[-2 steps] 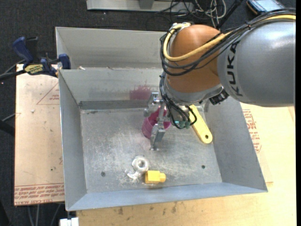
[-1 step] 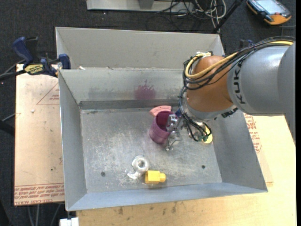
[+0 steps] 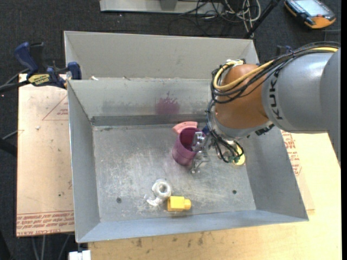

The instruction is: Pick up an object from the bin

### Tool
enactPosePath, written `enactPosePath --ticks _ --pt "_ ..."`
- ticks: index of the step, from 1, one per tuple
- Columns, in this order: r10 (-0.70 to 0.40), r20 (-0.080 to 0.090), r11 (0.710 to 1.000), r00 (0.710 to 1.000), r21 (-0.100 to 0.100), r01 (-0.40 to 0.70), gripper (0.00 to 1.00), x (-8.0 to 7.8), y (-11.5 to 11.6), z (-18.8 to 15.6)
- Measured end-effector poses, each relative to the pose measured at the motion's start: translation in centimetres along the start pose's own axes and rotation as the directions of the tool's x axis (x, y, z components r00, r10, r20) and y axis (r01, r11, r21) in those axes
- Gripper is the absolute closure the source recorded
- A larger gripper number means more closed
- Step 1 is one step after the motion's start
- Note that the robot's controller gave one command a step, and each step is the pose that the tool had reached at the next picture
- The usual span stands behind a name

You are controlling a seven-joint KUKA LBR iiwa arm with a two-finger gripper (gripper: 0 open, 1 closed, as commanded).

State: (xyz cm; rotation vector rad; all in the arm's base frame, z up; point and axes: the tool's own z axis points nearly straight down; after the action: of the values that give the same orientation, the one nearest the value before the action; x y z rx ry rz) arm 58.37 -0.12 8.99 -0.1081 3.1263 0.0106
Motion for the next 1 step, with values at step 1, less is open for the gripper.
enactPosePath --ticks 1 --pt "0.018 -0.012 1.000 1.000 0.005 -0.018 1.00 -0.43 0.65 -9.95"
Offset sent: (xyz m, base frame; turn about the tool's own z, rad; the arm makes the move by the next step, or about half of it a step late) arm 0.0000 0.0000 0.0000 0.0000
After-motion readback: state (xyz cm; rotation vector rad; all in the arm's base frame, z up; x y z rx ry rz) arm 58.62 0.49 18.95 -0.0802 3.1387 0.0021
